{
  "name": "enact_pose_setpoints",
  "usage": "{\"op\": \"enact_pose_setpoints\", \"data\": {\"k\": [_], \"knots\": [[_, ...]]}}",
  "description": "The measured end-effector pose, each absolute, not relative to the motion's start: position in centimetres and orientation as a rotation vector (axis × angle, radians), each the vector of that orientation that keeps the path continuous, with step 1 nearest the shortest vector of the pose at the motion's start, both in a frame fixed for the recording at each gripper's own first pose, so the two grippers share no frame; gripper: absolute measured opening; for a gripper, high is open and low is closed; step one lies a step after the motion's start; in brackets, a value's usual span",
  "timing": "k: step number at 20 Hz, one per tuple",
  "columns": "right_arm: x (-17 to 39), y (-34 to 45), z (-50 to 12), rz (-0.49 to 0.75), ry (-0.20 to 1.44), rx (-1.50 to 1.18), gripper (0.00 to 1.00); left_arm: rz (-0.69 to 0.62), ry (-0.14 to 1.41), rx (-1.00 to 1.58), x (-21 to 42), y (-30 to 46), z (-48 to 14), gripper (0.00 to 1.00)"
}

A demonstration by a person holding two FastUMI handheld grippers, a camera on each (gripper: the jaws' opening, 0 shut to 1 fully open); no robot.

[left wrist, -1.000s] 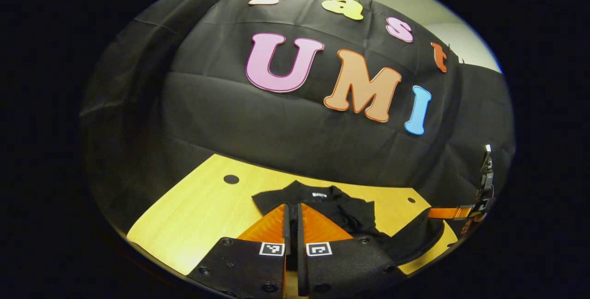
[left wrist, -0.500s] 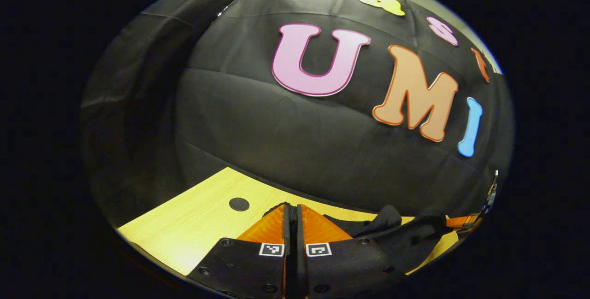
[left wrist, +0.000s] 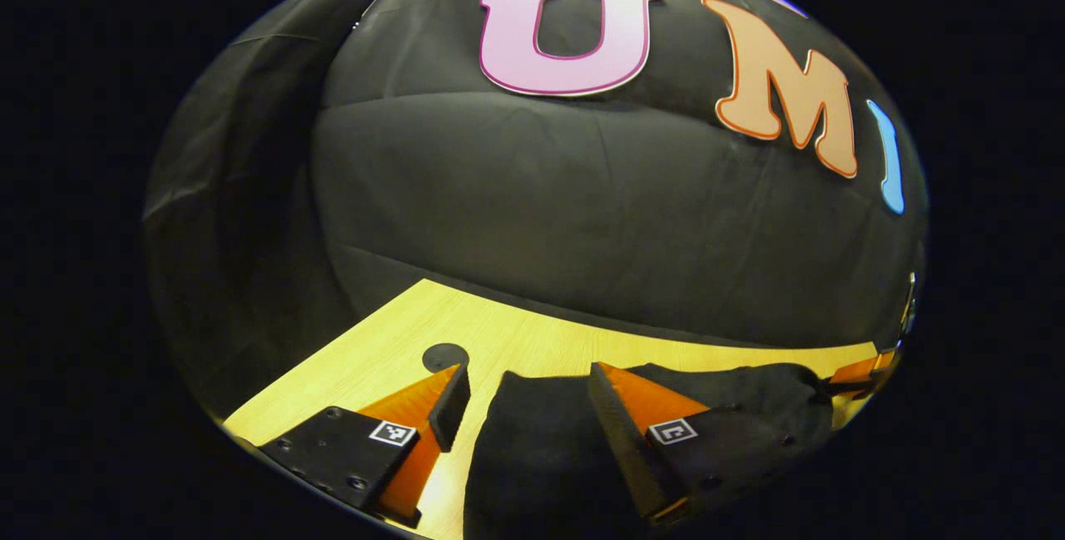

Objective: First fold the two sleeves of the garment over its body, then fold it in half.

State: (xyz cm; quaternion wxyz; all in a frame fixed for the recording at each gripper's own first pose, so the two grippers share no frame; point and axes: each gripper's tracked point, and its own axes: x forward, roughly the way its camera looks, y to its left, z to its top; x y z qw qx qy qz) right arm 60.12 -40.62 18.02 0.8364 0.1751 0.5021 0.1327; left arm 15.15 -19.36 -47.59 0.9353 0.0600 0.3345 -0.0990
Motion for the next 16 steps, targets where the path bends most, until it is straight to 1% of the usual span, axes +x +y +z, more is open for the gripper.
{"op": "enact_pose_setpoints", "data": {"k": [1, 2, 3, 4, 6, 7, 8, 9, 10, 13, 14, 16], "knots": [[60.7, -41.2, 18.5, 0.281, 1.035, 0.370, 0.62, -0.187, 0.660, 0.114, 15.6, -19.1, -46.8, 0.88], [61.6, -41.6, 19.4, 0.280, 1.004, 0.377, 0.93, -0.173, 0.641, 0.113, 15.9, -18.8, -46.2, 0.92], [62.2, -41.5, 20.5, 0.282, 0.973, 0.390, 0.96, -0.168, 0.630, 0.115, 15.8, -18.5, -45.5, 0.94], [62.8, -41.7, 21.8, 0.284, 0.941, 0.401, 0.98, -0.168, 0.614, 0.118, 16.0, -18.3, -44.5, 0.94], [63.1, -42.9, 25.4, 0.292, 0.870, 0.397, 0.97, -0.168, 0.558, 0.117, 16.4, -18.2, -41.5, 0.92], [63.0, -43.5, 27.4, 0.301, 0.832, 0.382, 0.98, -0.170, 0.510, 0.112, 16.9, -18.2, -39.2, 0.94], [62.9, -43.8, 29.7, 0.316, 0.786, 0.362, 0.98, -0.175, 0.456, 0.105, 17.2, -18.4, -36.6, 0.92], [62.1, -44.1, 32.0, 0.339, 0.738, 0.333, 0.98, -0.186, 0.404, 0.100, 17.4, -18.5, -33.8, 0.94], [61.1, -44.4, 34.5, 0.362, 0.694, 0.290, 0.98, -0.196, 0.356, 0.104, 17.3, -18.4, -31.0, 0.92], [57.2, -43.0, 40.3, 0.415, 0.560, 0.131, 0.98, -0.197, 0.245, 0.086, 15.9, -17.0, -23.4, 0.92], [55.9, -42.8, 41.8, 0.420, 0.519, 0.071, 0.98, -0.203, 0.220, 0.065, 14.8, -16.6, -21.2, 0.92], [53.3, -42.3, 43.8, 0.383, 0.429, -0.035, 0.98, -0.202, 0.192, 0.051, 11.8, -15.7, -18.0, 0.92]]}}
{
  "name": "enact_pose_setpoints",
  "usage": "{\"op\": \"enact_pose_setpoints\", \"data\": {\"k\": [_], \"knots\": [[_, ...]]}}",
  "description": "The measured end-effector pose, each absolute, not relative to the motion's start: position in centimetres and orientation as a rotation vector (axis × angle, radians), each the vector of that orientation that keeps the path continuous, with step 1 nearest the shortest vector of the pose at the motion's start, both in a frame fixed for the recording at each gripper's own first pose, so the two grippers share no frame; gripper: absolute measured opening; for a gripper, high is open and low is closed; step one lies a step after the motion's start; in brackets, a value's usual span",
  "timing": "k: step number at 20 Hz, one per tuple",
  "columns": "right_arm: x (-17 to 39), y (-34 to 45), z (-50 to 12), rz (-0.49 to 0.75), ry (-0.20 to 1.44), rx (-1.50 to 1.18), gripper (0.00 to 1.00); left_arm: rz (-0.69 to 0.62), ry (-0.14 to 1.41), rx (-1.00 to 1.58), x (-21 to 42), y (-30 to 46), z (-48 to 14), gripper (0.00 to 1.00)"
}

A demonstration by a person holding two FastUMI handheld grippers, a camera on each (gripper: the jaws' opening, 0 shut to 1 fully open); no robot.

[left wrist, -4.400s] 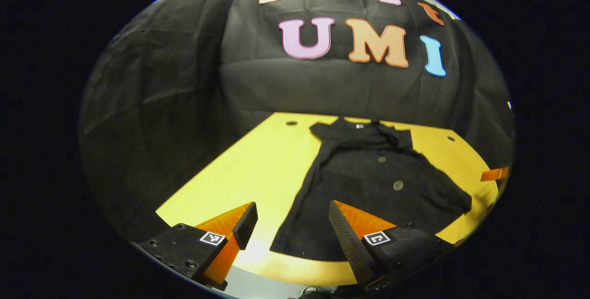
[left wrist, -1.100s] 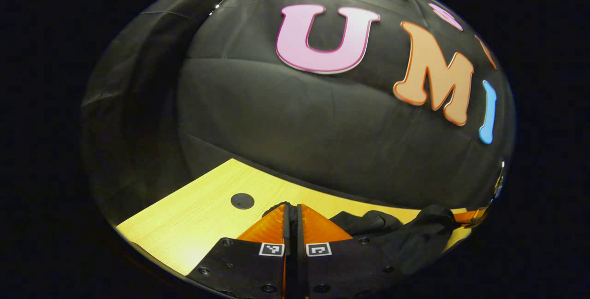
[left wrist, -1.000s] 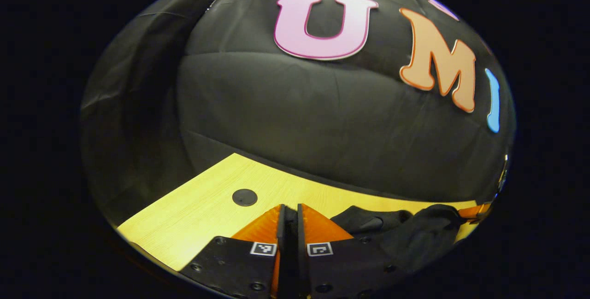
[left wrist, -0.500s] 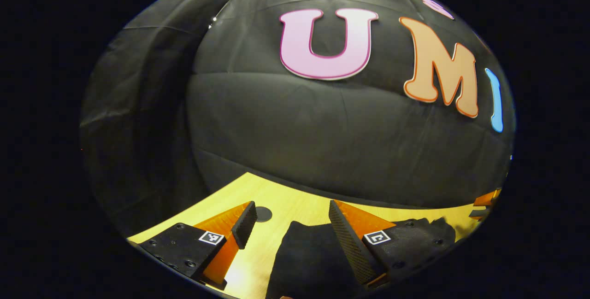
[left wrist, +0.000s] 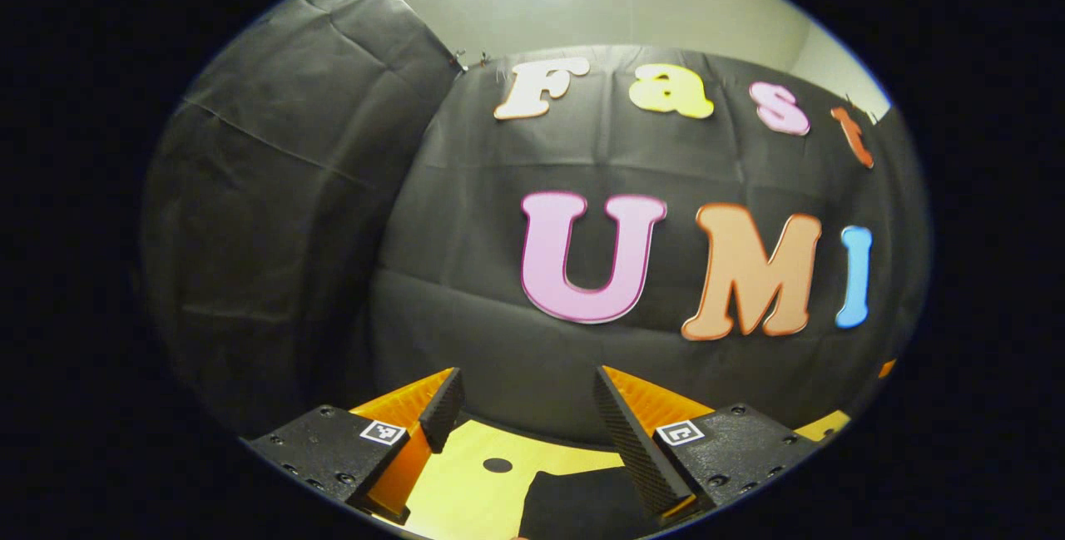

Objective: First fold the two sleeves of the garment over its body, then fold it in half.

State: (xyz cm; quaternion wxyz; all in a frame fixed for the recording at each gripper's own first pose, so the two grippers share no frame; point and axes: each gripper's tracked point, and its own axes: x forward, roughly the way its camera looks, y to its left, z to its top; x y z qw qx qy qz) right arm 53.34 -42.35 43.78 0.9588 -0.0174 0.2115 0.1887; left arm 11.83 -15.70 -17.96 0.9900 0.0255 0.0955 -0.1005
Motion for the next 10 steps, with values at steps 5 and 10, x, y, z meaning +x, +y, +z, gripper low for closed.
{"op": "enact_pose_setpoints", "data": {"k": [5, 10], "knots": [[47.3, -38.6, 44.8, 0.361, 0.353, -0.143, 0.97, -0.167, 0.178, 0.101, 4.8, -13.1, -14.3, 0.92], [36.3, -36.1, 47.9, 0.343, 0.272, -0.201, 0.97, -0.305, 0.119, 0.159, 0.4, -14.3, -9.3, 0.92]]}}
